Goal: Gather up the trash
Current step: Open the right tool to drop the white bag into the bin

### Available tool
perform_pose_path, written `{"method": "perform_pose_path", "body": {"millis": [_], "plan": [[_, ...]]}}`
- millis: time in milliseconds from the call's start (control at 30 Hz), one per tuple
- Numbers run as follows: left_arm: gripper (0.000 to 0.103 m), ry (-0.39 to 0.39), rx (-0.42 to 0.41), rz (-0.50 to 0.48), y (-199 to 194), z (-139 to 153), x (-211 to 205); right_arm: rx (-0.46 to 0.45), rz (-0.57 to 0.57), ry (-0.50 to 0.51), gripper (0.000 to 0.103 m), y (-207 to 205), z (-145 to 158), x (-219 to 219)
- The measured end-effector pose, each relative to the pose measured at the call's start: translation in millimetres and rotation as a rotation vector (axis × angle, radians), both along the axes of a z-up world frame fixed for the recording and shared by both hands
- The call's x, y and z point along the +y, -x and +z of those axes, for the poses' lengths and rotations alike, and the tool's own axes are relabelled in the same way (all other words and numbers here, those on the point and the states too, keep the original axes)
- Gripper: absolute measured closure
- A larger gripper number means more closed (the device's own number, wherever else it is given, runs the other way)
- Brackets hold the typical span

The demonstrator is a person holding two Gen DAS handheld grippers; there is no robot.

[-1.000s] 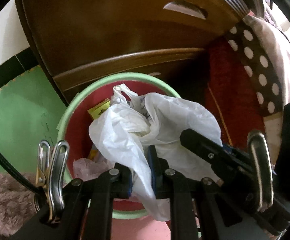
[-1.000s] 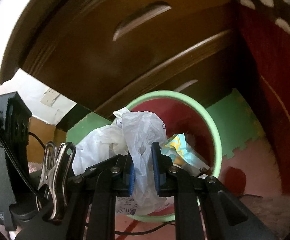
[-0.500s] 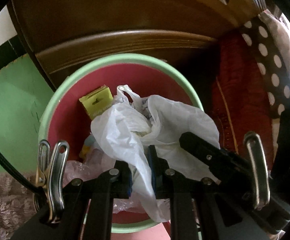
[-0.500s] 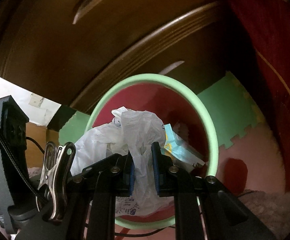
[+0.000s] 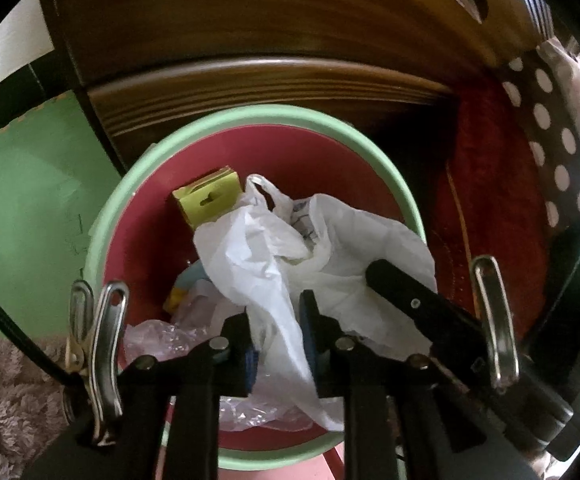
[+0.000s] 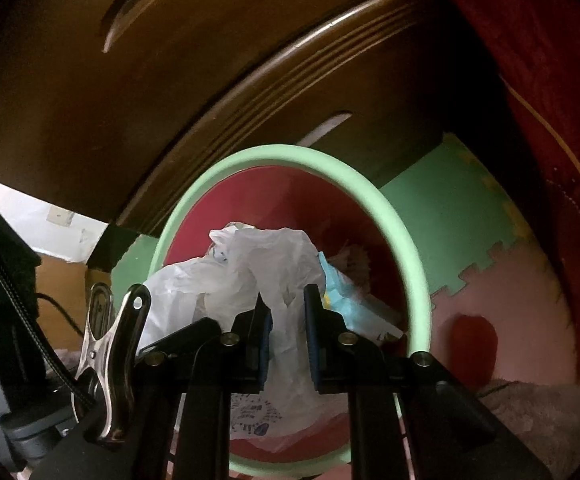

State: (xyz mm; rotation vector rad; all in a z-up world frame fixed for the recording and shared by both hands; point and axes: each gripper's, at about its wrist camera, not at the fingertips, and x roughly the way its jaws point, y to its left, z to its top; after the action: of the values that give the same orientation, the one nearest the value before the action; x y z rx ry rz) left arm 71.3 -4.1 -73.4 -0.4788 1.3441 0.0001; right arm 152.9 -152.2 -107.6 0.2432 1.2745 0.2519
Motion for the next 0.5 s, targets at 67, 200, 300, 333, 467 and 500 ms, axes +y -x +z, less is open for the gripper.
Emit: {"method": "perform_pose_path", "body": {"millis": [67, 200, 300, 333, 467, 500], "plan": [[0.079, -0.003, 0.007, 0.011, -0.2, 0.4, 1.0, 0.002, 0.002, 0.011, 0.087, -0.8, -1.9, 1.4], [0.07, -0.012, 0.001, 0.033, 1.5, 4.4, 3.1, 0.003, -0.001, 0.014, 0.083, -1.5, -2.5, 2.6], [0.07, -0.034, -0.025, 0.03, 3.8, 13.1, 2.7, 0.001, -0.013, 0.006, 0.078, -1.6, -2.5, 2.0], [0.07, -0.042, -0.031, 0.027, 4.2, 15.6, 2.0, 0.003, -0.016, -0.003, 0.076, -1.8, -1.8, 1.6], [0.07, -0.074, -0.054, 0.012, 9.6, 25.6, -0.9, -0.007, -0.02, 0.002, 0.072, -2.0, 1.4, -0.3], [0.07, -0.075, -0.055, 0.012, 10.6, 26.6, -1.7, -0.009, -0.02, 0.002, 0.071, 0.2, 1.3, -0.6]]}}
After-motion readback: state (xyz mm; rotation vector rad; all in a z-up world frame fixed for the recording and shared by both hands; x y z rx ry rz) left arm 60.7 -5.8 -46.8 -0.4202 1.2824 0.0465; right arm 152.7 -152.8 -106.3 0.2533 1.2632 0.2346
